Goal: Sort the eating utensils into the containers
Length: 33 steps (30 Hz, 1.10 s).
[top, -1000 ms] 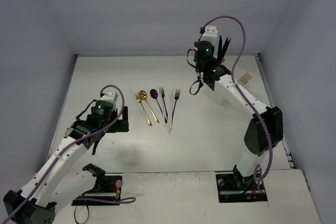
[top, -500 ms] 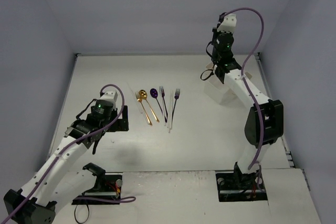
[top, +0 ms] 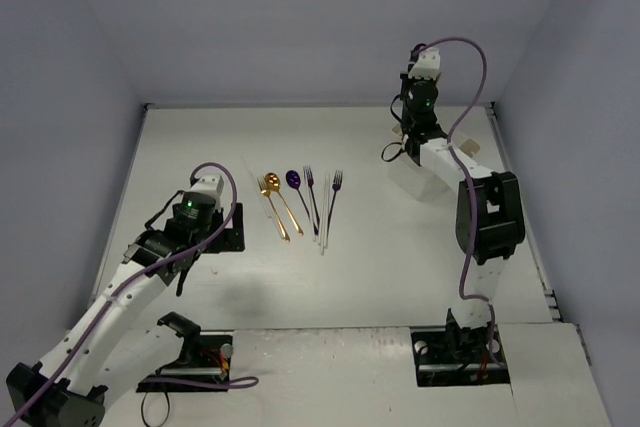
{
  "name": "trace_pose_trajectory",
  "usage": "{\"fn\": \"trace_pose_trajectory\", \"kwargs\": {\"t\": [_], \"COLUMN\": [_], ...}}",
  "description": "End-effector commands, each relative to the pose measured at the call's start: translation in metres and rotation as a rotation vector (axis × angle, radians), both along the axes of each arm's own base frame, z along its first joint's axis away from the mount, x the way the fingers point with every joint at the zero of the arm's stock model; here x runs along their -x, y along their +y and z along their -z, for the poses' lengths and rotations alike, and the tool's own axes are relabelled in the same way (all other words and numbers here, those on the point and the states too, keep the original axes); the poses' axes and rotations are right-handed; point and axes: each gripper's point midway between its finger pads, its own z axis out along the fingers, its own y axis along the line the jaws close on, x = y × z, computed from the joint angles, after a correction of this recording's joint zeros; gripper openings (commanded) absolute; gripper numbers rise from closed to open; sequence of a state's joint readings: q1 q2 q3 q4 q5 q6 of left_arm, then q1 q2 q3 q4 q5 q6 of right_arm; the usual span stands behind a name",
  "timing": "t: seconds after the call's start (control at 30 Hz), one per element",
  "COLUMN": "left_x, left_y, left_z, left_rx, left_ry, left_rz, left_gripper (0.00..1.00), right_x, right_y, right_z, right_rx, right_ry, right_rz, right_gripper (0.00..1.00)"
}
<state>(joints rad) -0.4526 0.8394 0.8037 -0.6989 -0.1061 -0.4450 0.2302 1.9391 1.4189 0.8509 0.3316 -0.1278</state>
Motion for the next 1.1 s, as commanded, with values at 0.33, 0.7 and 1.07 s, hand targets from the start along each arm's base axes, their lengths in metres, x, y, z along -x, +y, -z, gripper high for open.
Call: {"fn": "trace_pose_trajectory", "kwargs": {"t": [0.33, 0.7, 1.07], "left_x": [-0.006, -0.005, -0.005], "left_y": [-0.004, -0.008, -0.010], "left_z": [-0.010, -0.012, -0.015], "left_rx": [-0.005, 0.002, 0.015], "left_ry": [-0.060, -0.065, -0.078], "left_rz": [0.018, 0.036, 0.043], "left_gripper": [0.95, 0.95, 0.95], "right_x": [-0.002, 0.022, 0.061], "right_y": [0.009, 0.012, 0.026], "right_z": [-0.016, -0.002, -0.057], "right_rx": [-0.067, -0.048, -0.102], "right_ry": [-0.195, -0.164, -0.174], "right_rz": [-0.043, -0.048, -0.090], "right_gripper": [0.00, 0.11, 0.51]}}
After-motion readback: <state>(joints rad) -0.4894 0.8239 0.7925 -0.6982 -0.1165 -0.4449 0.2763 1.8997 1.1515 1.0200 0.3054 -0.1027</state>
